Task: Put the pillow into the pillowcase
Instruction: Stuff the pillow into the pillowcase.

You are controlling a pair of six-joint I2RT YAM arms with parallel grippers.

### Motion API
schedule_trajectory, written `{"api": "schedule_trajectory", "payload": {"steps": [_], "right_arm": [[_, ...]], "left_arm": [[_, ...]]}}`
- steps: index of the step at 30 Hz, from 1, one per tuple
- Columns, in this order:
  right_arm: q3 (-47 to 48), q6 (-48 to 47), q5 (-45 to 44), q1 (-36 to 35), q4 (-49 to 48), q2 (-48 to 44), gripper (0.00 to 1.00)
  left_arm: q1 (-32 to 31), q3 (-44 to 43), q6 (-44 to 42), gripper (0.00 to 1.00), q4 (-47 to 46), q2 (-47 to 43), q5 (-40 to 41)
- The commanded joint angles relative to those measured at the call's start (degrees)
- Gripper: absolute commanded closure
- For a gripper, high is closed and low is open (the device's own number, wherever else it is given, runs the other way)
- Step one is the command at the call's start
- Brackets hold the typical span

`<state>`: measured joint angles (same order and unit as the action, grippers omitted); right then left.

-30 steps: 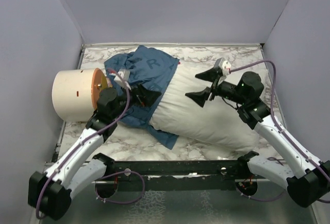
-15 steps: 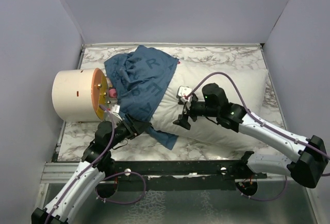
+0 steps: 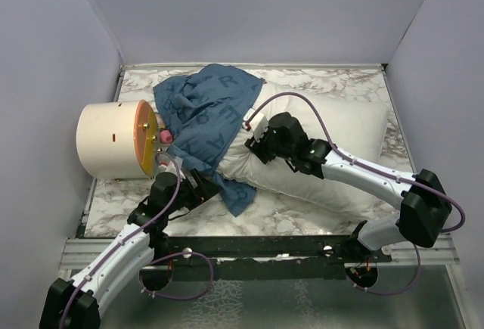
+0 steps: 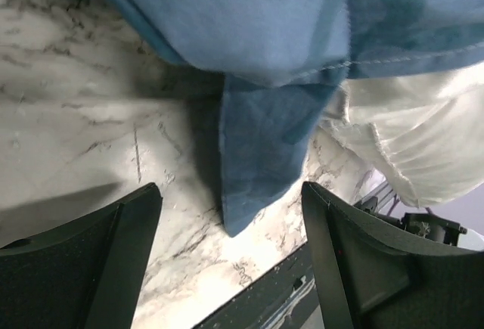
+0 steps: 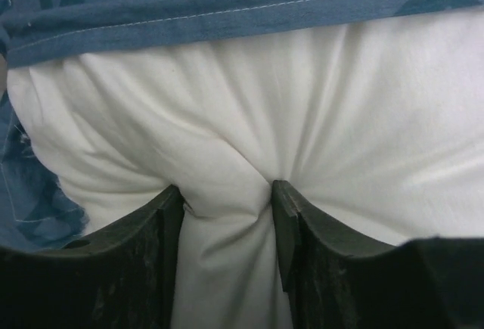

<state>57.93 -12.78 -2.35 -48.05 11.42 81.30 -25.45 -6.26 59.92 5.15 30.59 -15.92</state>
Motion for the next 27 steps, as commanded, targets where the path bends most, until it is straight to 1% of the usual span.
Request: {"api": "schedule_trajectory", "payload": {"steps": [1, 3, 6, 8, 11, 14, 15, 16, 17, 18, 19, 20, 21, 23, 24, 27], "right_arm": [[1.4, 3.7, -3.1, 0.5, 2.2, 4.8, 0.58], [1.2, 4.4, -2.4, 0.5, 1.8, 5.1, 0.64], [-0.7, 5.6, -0.8, 0.6, 0.2, 4.3, 0.7], [-1.8, 6.5, 0.1, 0.7, -0.3, 3.7, 0.72], [-3.0, 7.7, 0.9, 1.2, -0.9, 2.7, 0.75], [-3.5, 8.5, 1.3, 1.8, -1.2, 1.7, 0.77], [-3.7, 8.7, 1.6, 1.9, -1.3, 1.3, 0.77], [-3.7, 8.8, 1.8, 2.0, -1.5, 1.0, 0.77], [-3.7, 9.1, 2.1, 2.2, -1.7, 0.9, 0.79], [-3.7, 9.3, 2.4, 2.5, -2.1, 0.9, 0.81], [-3.7, 9.7, 3.1, 2.8, -2.6, 1.1, 0.84], [-3.6, 10.1, 4.1, 3.2, -3.4, 1.6, 0.86], [-3.4, 10.4, 5.2, 3.7, -4.5, 2.4, 0.89], [-1.5, 11.8, 6.9, 4.5, -6.7, 4.4, 0.95], [-0.4, 12.8, 7.6, 4.9, -8.3, 5.4, 0.98], [3.8, 16.9, 8.4, 6.2, -14.6, 8.4, 0.99]], "left_arm": [[0.0, 1.4, -0.2, 0.22, -15.3, 2.9, 2.5], [0.0, 2.0, 0.3, 0.23, -19.8, 4.4, 2.8], [0.1, 1.9, -0.3, 0.22, -22.7, 7.1, 3.8], [0.0, 1.7, -0.8, 0.24, -24.4, 9.6, 4.5], [0.0, 0.0, -2.9, 0.25, -25.9, 16.6, 4.9], [0.1, -2.2, -4.4, 0.28, -29.9, 25.1, 3.0], [0.0, -3.0, -4.6, 0.33, -31.2, 27.7, 2.5], [0.0, -4.0, -4.9, 0.42, -32.3, 29.8, 1.6], [-0.1, -5.0, -5.0, 0.54, -33.3, 31.8, 0.8], [-0.1, -6.0, -5.1, 0.67, -34.1, 33.4, -0.4], [-0.2, -7.0, -5.0, 0.83, -35.0, 34.6, -1.7], [-0.4, -7.9, -4.8, 0.95, -35.6, 35.3, -2.9], [-0.9, -8.8, -4.6, 1.0, -35.7, 35.4, -3.9], [-2.7, -10.9, -4.4, 1.0, -34.4, 33.9, -5.4], [-4.0, -12.2, -4.5, 1.0, -32.4, 32.5, -5.5], [-9.1, -16.5, -5.1, 1.0, -26.5, 26.8, -4.6]]}}
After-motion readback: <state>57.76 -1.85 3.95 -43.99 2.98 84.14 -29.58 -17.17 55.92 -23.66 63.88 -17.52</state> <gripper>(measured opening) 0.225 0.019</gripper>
